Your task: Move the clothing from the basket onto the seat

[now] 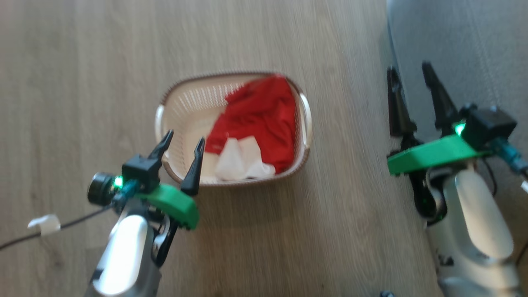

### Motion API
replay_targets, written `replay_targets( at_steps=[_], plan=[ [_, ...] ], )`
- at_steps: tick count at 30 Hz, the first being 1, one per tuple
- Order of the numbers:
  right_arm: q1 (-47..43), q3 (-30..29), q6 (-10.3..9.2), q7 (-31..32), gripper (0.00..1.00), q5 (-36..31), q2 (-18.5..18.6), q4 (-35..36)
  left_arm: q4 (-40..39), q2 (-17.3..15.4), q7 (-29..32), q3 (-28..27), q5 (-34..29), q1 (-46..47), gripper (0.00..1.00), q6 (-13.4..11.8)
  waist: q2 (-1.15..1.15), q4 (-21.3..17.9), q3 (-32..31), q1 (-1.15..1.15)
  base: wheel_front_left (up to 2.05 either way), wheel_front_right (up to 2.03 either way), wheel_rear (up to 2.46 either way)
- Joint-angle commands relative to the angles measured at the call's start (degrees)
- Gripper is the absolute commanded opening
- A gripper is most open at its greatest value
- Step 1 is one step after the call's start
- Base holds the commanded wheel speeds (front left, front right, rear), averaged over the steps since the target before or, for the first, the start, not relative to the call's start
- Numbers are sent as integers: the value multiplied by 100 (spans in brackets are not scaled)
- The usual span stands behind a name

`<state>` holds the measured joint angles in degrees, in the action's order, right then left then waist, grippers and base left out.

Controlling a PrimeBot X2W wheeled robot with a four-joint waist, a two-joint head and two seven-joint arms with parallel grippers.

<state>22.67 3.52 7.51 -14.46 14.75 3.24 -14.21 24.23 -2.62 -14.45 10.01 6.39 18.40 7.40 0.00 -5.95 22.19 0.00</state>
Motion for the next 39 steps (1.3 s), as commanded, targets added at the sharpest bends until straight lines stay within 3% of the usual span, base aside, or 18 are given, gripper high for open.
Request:
replay_targets(
  at_steps=[1,14,25,35,39],
  plan=[
    [228,153,-2,-53,100,38,-35,271,-78,-87,-55,-71,-63,267,100,1,0,-337,711,0,0,0,0],
    [1026,398,-2,-53,100,373,-35,813,548,-606,-55,876,-65,1703,100,8,0,-939,2146,0,0,0,0],
    [1078,602,-2,-53,100,793,-35,992,1691,-1169,-55,1645,-160,3171,100,8,0,-1551,2959,0,0,0,0],
    [960,739,-2,-54,100,1073,-36,1098,2674,-1250,-55,1887,-124,4223,100,1,0,-1852,3215,0,0,0,0],
    [854,734,-2,-54,100,1128,-36,1138,3181,-1220,-50,1946,-223,4568,100,-152,0,-1872,3239,0,0,0,0]
  ],
)
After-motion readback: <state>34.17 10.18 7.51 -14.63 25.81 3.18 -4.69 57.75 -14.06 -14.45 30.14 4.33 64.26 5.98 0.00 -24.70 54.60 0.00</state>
